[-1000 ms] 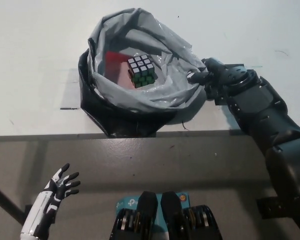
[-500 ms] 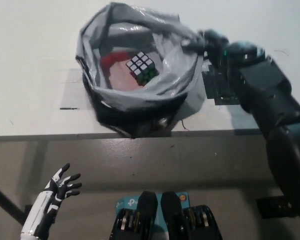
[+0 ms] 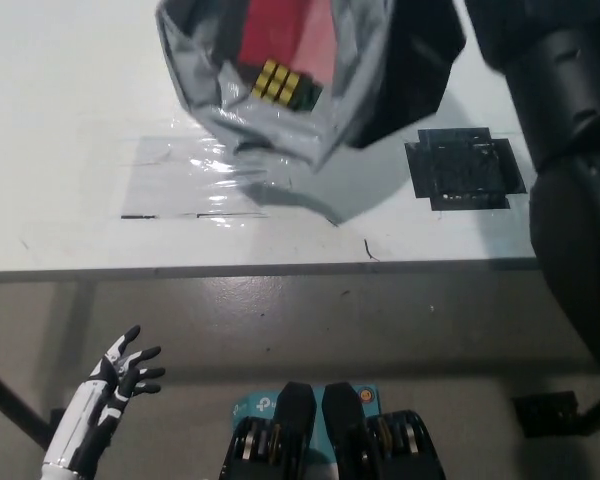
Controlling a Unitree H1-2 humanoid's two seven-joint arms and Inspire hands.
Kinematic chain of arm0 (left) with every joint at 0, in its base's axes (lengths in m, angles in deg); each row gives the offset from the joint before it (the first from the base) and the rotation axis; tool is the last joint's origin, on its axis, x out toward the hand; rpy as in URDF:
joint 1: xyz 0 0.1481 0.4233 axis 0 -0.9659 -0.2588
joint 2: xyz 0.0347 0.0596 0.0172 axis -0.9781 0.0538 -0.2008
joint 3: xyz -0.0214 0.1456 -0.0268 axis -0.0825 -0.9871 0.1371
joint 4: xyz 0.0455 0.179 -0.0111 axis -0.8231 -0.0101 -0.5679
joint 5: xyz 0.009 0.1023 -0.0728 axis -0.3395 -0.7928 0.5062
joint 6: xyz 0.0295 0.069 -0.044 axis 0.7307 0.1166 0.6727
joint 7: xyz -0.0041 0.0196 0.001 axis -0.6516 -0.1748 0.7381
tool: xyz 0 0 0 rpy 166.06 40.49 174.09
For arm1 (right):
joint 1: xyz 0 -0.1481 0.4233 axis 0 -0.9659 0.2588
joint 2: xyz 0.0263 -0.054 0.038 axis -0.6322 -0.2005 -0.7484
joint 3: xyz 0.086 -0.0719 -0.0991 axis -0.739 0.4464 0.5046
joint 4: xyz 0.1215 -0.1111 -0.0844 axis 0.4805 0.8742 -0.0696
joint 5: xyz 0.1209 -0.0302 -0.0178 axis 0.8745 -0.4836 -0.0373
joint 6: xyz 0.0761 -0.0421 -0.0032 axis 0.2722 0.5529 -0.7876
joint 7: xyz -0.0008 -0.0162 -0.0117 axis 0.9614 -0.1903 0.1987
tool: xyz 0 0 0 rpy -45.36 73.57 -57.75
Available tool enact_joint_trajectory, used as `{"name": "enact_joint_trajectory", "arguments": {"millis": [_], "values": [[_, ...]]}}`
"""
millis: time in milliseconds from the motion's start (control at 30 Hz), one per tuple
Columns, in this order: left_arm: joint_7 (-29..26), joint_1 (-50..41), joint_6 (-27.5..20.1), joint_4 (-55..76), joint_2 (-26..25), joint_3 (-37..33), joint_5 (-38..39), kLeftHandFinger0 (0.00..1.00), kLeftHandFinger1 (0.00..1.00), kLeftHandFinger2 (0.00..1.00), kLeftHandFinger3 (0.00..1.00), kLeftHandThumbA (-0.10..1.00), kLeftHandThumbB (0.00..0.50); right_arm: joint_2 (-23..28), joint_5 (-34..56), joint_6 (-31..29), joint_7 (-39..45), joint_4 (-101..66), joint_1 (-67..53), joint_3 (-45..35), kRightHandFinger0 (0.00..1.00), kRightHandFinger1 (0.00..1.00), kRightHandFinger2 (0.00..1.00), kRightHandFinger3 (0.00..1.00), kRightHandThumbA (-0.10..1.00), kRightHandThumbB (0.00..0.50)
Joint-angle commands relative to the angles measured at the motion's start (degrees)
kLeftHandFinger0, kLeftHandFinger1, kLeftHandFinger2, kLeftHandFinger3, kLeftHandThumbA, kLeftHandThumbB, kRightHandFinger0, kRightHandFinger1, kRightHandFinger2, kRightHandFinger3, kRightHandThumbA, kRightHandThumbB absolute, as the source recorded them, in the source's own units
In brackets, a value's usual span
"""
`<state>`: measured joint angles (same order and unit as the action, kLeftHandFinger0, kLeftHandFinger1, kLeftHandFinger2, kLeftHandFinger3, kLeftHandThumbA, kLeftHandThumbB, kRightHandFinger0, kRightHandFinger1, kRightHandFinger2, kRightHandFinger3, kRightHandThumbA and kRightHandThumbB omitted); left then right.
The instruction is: Use the right hand to pick up a rubix's cube and place it into a plastic bag and lift the bag
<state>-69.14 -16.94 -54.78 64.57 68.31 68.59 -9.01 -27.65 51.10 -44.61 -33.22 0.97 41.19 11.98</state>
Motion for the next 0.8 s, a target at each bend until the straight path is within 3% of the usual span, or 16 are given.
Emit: {"name": "enact_joint_trajectory", "arguments": {"millis": [0,133,200,300,333,433,467,500,533,567,633,667,700,733,767], "values": [[0.1,0.6,-2.1,0.7,-1.0,0.3,-0.1,0.75,0.77,0.85,1.0,0.89,0.18,1.8,7.9,3.8,-0.9,-6.2,9.7,-5.2,0.0,0.37,0.8,0.74,0.15,0.142],[0.0,0.4,-1.3,1.9,-1.2,0.4,-0.6,0.74,0.76,0.84,1.0,0.88,0.179,3.0,11.5,3.8,-4.9,-10.3,10.9,-10.3,0.0,0.33,0.72,0.73,0.15,0.162],[0.0,0.3,-0.7,2.4,-1.2,0.3,-0.6,0.74,0.76,0.84,1.0,0.88,0.181,3.2,11.7,3.8,-5.8,-12.6,9.4,-11.8,0.0,0.32,0.71,0.73,0.14,0.127],[0.1,0.9,-1.1,2.1,-1.5,0.3,-1.1,0.72,0.75,0.83,1.0,0.9,0.175,2.4,10.0,3.3,-7.5,-9.5,5.9,-11.4,0.0,0.26,0.72,0.81,0.03,0.122],[0.1,1.1,-1.5,1.9,-1.6,0.2,-1.4,0.72,0.74,0.83,0.99,0.9,0.169,1.8,8.7,2.7,-7.7,-7.2,3.9,-10.1,0.0,0.29,0.8,0.84,0.0,0.122],[0.2,1.0,-2.0,1.8,-1.8,-0.1,-1.8,0.72,0.74,0.82,0.99,0.9,0.16,0.7,6.8,1.3,-9.2,-1.6,0.1,-8.2,0.0,0.28,0.82,0.8,-0.05,0.163],[0.1,0.7,-1.6,2.0,-1.5,0.0,-1.4,0.72,0.74,0.81,0.98,0.88,0.161,0.1,5.4,-0.9,-8.7,1.9,-3.7,-6.3,0.0,0.17,0.7,1.0,-0.06,0.134],[0.1,0.4,-1.4,2.1,-1.4,0.0,-1.1,0.72,0.73,0.81,0.98,0.87,0.161,-0.2,5.2,-2.7,-8.0,3.7,-6.2,-5.6,0.0,0.12,0.62,0.98,-0.08,0.135],[0.2,0.4,-1.4,2.2,-1.4,0.1,-1.0,0.72,0.73,0.81,0.98,0.87,0.168,-0.3,5.4,-3.6,-8.1,5.0,-7.2,-5.5,0.0,0.1,0.57,0.87,-0.08,0.14],[0.2,0.5,-1.8,2.0,-1.4,-0.1,-1.2,0.71,0.73,0.81,0.98,0.87,0.16,-0.6,4.9,-5.7,-9.6,7.5,-9.4,-4.6,0.0,0.13,0.61,0.58,-0.05,0.128],[0.3,0.5,-1.8,1.9,-1.4,-0.2,-1.2,0.71,0.73,0.81,0.98,0.87,0.162,-0.7,4.1,-6.7,-11.0,9.6,-11.9,-3.4,0.0,0.21,0.75,0.76,-0.02,0.131],[0.3,0.5,-1.8,2.0,-1.4,-0.3,-1.2,0.71,0.73,0.81,0.98,0.87,0.162,-0.8,4.0,-7.4,-11.8,11.1,-13.4,-2.7,0.0,0.32,0.86,0.71,-0.06,0.161],[0.3,0.5,-1.8,2.0,-1.4,-0.3,-1.2,0.71,0.73,0.81,0.98,0.87,0.162,-0.8,4.1,-7.7,-12.0,11.6,-13.8,-2.6,0.0,0.32,0.86,0.71,-0.06,0.161],[0.4,0.5,-1.8,1.9,-1.4,-0.3,-1.2,0.71,0.73,0.8,0.98,0.87,0.167,-0.6,4.7,-7.5,-12.1,12.1,-13.8,-2.7,0.0,0.36,0.89,0.67,-0.08,0.192],[0.7,0.6,-1.8,1.9,-1.7,-0.3,-0.8,0.71,0.73,0.8,0.98,0.86,0.166,-0.4,5.6,-6.8,-11.7,11.3,-13.0,-3.2,0.0,0.34,0.87,0.6,-0.04,0.191]]}}
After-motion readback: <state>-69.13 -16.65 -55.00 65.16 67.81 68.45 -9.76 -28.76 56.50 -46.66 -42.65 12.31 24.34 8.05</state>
